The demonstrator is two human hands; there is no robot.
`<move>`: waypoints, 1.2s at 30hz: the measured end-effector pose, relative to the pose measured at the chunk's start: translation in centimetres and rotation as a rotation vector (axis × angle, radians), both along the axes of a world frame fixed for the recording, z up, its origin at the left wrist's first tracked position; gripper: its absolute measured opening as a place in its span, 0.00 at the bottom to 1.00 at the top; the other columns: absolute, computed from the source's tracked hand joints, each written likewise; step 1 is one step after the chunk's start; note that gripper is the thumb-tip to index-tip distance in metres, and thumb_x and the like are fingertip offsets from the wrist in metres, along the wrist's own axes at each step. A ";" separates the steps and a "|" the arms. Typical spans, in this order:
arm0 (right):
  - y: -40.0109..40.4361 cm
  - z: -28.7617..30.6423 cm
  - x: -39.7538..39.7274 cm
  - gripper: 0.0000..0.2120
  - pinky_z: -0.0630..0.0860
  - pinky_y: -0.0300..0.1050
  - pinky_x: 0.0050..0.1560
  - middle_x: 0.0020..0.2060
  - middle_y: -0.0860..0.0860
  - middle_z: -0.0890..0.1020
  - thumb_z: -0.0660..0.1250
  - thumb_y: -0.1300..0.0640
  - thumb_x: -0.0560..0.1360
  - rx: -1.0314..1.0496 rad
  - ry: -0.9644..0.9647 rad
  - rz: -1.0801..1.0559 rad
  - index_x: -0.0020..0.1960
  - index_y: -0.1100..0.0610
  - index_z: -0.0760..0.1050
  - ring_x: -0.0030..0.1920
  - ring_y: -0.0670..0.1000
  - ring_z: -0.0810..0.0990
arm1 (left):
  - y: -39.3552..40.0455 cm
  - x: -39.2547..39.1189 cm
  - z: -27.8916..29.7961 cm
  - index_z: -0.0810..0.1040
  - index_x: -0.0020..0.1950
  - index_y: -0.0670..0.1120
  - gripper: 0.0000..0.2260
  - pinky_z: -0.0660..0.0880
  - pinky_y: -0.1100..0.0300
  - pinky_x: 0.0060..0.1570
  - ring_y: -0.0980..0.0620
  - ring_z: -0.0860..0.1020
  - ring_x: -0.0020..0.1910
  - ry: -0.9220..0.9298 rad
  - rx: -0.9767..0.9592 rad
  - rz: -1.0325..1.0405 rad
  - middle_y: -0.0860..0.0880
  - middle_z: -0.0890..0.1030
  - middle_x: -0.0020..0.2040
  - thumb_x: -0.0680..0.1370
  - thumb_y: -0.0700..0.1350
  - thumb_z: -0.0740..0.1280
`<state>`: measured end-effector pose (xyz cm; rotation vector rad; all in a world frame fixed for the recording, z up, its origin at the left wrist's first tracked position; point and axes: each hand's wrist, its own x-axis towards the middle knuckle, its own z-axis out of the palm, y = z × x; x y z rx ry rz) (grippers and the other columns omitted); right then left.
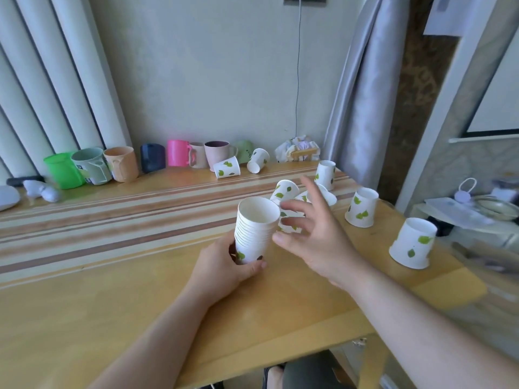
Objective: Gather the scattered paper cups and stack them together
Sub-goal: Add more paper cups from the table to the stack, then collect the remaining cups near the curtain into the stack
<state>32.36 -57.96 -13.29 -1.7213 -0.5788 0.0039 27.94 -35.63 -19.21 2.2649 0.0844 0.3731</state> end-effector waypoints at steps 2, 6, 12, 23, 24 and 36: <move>-3.4 0.1 -0.6 0.48 0.80 0.46 0.63 0.66 0.44 0.81 0.82 0.59 0.73 -0.030 -0.079 -0.107 0.75 0.25 0.60 0.62 0.47 0.84 | 0.1 0.2 -0.2 0.81 0.57 0.58 0.22 0.72 0.64 0.42 0.62 0.80 0.45 0.029 0.057 -0.002 0.61 0.84 0.46 0.68 0.59 0.82; -12.3 0.0 -0.5 0.39 0.81 0.49 0.52 0.56 0.50 0.82 0.80 0.62 0.73 -0.051 -0.216 -0.523 0.69 0.29 0.68 0.54 0.59 0.81 | 0.2 0.5 -0.2 0.81 0.57 0.58 0.21 0.74 0.62 0.45 0.62 0.80 0.49 0.059 0.092 -0.025 0.60 0.85 0.49 0.69 0.59 0.82; -19.6 -4.2 1.8 0.46 0.69 0.62 0.77 0.74 0.52 0.69 0.82 0.44 0.67 -0.373 -0.048 -0.842 0.78 0.28 0.62 0.75 0.55 0.70 | 0.2 0.4 -0.1 0.80 0.55 0.59 0.19 0.72 0.62 0.42 0.62 0.79 0.46 0.057 0.109 -0.004 0.59 0.84 0.47 0.69 0.60 0.82; -15.3 -2.2 5.7 0.19 0.82 0.58 0.54 0.53 0.45 0.83 0.74 0.49 0.70 -0.345 0.132 -0.780 0.59 0.41 0.74 0.56 0.57 0.82 | 0.2 0.1 -0.2 0.80 0.54 0.58 0.19 0.74 0.57 0.43 0.60 0.80 0.47 0.052 0.118 0.001 0.59 0.85 0.48 0.69 0.61 0.82; -14.8 -2.2 5.7 0.21 0.83 0.59 0.54 0.55 0.46 0.81 0.74 0.51 0.69 -0.271 0.146 -0.765 0.59 0.41 0.72 0.55 0.56 0.82 | 0.3 0.1 -0.2 0.80 0.55 0.58 0.19 0.74 0.57 0.44 0.59 0.80 0.47 0.051 0.117 0.001 0.59 0.85 0.48 0.69 0.61 0.82; -10.0 -2.4 4.7 0.40 0.73 0.58 0.71 0.74 0.47 0.69 0.74 0.39 0.73 -0.978 0.044 -0.349 0.82 0.42 0.64 0.77 0.58 0.66 | 0.3 0.1 -0.2 0.79 0.57 0.60 0.20 0.72 0.62 0.42 0.63 0.79 0.48 0.051 0.102 -0.009 0.60 0.84 0.49 0.69 0.60 0.82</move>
